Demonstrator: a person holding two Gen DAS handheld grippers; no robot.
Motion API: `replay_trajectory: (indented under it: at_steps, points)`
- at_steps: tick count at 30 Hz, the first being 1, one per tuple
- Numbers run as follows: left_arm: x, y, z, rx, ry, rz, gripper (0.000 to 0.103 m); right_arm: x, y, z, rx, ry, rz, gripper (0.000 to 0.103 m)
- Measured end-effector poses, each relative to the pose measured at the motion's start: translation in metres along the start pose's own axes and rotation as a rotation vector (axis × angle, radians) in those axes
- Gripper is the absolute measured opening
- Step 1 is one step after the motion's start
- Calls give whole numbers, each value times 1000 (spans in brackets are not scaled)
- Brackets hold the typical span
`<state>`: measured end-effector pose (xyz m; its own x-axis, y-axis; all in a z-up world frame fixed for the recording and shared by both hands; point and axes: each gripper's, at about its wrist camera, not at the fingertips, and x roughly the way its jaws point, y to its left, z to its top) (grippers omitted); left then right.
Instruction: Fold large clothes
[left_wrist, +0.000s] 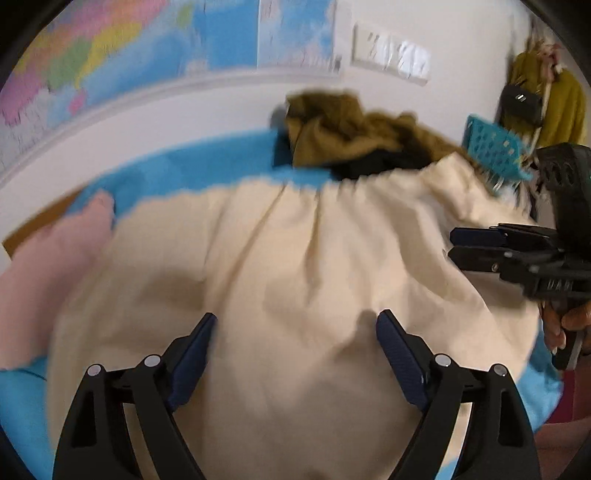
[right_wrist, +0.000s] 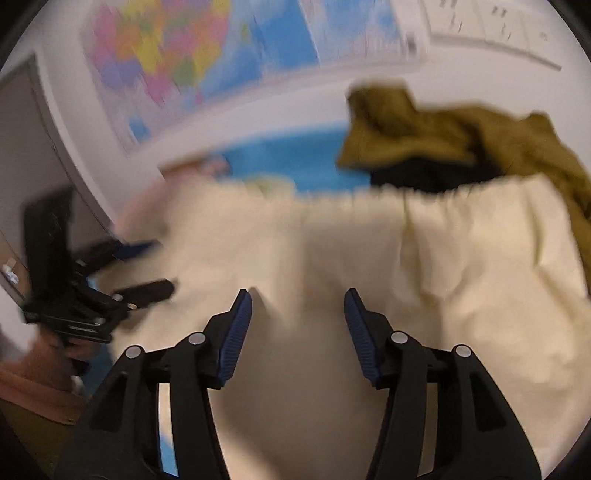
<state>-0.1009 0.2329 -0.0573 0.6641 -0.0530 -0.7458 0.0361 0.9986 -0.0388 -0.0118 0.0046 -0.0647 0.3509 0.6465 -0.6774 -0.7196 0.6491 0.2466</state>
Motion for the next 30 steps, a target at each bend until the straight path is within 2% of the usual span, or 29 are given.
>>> replay_trajectory:
  at_steps: [4,9,13,17,18,23,27,30]
  points:
    - [-2,2,0,-12,-4,5,85,-3,-3,0,41,-10,17,52]
    - [-14,-2,-1,7,-5,71,85,-31,16,-1,3,-89,73,55]
    - [-26,0,-5,-13,-33,47,85,-43,47,-7,-83,-119,128,56]
    - [-36,-3,-13,-10,-53,23,85,-25,64,-15,-128,-74,145,56]
    - [-36,-3,-15,-7,-54,25,85,-13,64,-19,-118,-40,134,56]
    - [-27,7,-24,-46,-27,25,85,2,57,-24,-90,-25,146,56]
    - [-34,10,-26,-60,-53,20,85,-21,52,-27,-78,-61,149,57]
    - [-47,20,-32,-89,-81,-24,85,-50,34,-35,-32,-112,128,57]
